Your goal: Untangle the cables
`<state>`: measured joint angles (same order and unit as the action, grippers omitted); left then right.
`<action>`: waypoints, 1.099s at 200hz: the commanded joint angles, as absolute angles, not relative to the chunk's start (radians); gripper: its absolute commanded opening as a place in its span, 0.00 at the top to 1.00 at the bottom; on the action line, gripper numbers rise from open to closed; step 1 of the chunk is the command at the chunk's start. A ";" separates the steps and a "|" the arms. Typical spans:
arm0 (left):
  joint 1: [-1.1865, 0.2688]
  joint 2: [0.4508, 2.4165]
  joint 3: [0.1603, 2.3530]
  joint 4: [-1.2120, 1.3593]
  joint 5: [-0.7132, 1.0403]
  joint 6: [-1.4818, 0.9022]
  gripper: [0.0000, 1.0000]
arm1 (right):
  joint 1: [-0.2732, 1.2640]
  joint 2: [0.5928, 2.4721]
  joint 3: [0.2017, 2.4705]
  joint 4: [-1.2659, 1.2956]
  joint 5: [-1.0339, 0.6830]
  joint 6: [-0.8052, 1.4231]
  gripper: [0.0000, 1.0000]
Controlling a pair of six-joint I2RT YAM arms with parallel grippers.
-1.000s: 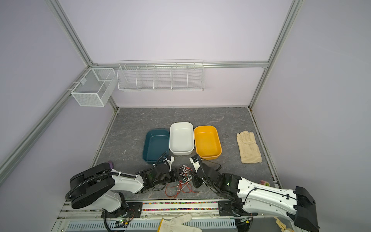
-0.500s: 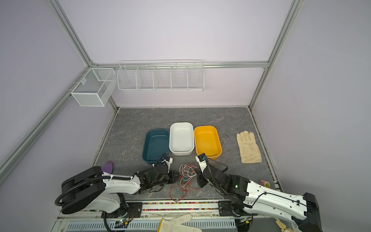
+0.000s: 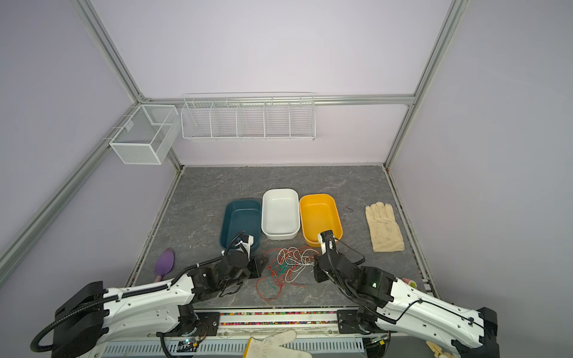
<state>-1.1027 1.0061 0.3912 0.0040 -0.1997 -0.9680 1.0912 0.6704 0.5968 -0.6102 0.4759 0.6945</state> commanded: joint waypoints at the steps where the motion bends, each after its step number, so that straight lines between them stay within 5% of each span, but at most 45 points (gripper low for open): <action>1: -1.100 0.913 0.359 -0.147 -0.304 -0.953 1.00 | 1.050 0.663 0.600 -0.683 0.484 0.772 0.93; 51: -1.096 0.814 0.355 -0.189 -0.292 -0.940 1.00 | 1.033 0.713 0.584 -0.631 0.367 0.757 0.78; 73: -1.098 0.823 0.363 -0.177 -0.277 -0.935 1.00 | 1.033 0.728 0.588 -0.585 0.289 0.721 0.53; 87: -1.097 0.842 0.376 -0.161 -0.264 -0.925 1.00 | 1.034 0.745 0.596 -0.543 0.225 0.696 0.46; 157: -1.097 0.843 0.430 -0.076 -0.185 -0.875 1.00 | 1.045 0.899 0.579 -0.231 -0.035 0.677 0.45; 220: -1.098 0.702 0.356 0.049 -0.154 -0.879 1.00 | 1.080 1.121 0.617 -0.130 0.042 0.765 0.46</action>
